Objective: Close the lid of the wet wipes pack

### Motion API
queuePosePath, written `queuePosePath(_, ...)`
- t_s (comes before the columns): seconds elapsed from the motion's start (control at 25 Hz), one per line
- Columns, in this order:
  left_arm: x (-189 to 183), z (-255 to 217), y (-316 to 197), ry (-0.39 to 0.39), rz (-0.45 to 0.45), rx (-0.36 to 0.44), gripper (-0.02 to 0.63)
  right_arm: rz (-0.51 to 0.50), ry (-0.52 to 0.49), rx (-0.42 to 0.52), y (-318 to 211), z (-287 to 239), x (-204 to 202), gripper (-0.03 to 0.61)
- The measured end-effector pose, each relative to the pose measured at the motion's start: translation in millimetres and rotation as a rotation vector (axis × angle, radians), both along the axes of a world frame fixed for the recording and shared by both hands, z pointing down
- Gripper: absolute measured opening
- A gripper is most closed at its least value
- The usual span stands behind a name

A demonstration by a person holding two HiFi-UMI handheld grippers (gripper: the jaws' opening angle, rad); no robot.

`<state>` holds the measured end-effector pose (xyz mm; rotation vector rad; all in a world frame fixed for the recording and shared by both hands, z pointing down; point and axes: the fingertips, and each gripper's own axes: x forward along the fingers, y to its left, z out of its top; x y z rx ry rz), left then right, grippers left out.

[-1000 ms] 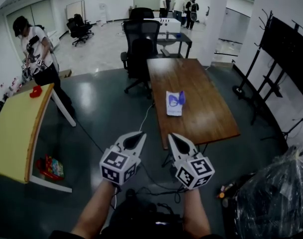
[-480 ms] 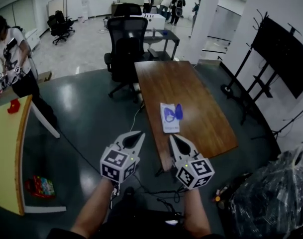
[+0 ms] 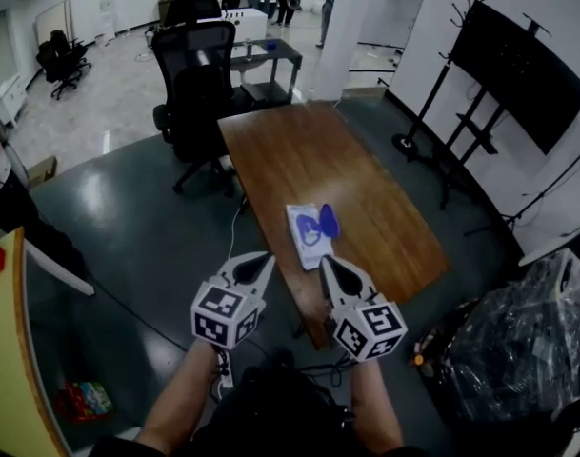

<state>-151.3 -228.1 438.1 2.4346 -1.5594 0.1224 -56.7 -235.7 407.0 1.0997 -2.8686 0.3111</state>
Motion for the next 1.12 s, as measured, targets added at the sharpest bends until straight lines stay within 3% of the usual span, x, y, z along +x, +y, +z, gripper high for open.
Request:
queuePosePath(0.68,17.6,20.2,-133.3,-0.125,0.113,-0.047,0.006,0.104,-0.061,-0.036,-119.7,25.8,28.0,0.011)
queuePosePath(1.12,9.2,94.9,-201.2,-0.205,0.325,-0.167,0.006,0.346,0.086,-0.156,-181.3,84.2,43.4,0.011)
